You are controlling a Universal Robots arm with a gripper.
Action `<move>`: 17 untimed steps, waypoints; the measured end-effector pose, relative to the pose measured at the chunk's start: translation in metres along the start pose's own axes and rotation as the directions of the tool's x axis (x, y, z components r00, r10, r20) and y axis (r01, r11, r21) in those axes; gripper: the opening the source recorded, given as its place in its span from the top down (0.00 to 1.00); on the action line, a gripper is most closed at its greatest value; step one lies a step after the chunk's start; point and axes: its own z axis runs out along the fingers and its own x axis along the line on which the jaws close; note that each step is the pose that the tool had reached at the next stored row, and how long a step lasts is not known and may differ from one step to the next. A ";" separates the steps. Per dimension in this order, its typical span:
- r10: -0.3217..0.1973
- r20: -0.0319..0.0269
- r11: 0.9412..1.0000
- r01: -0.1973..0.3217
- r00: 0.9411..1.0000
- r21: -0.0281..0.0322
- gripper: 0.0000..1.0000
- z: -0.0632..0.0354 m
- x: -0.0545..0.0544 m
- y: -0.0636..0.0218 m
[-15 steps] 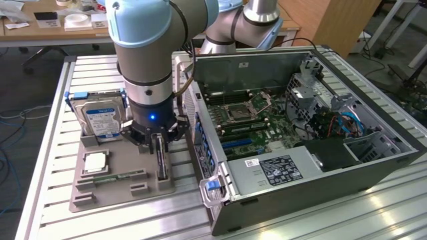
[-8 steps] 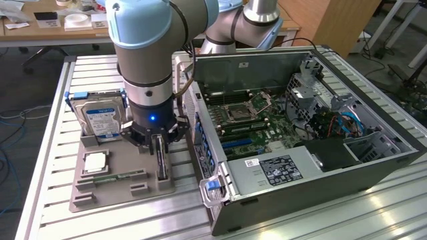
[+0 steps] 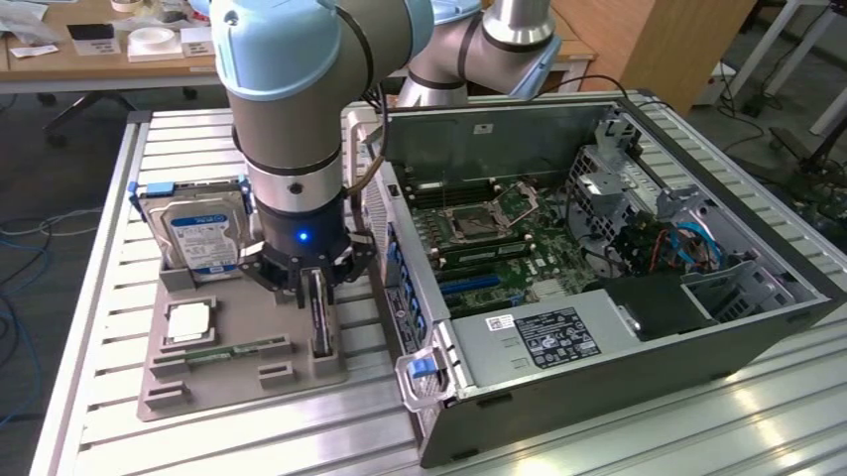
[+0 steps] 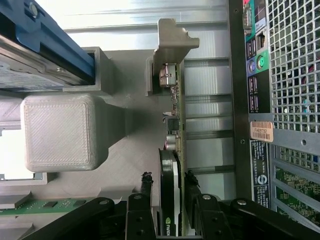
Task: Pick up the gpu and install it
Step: 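Pick up the gpu and move the gpu toward the slot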
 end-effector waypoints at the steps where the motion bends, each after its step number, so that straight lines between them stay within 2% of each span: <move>1: 0.000 0.000 1.000 0.000 1.000 0.000 0.61 0.0000 0.000 0.0000; 17: 0.000 0.000 1.000 0.000 1.000 0.000 0.61 0.0000 -0.001 0.0001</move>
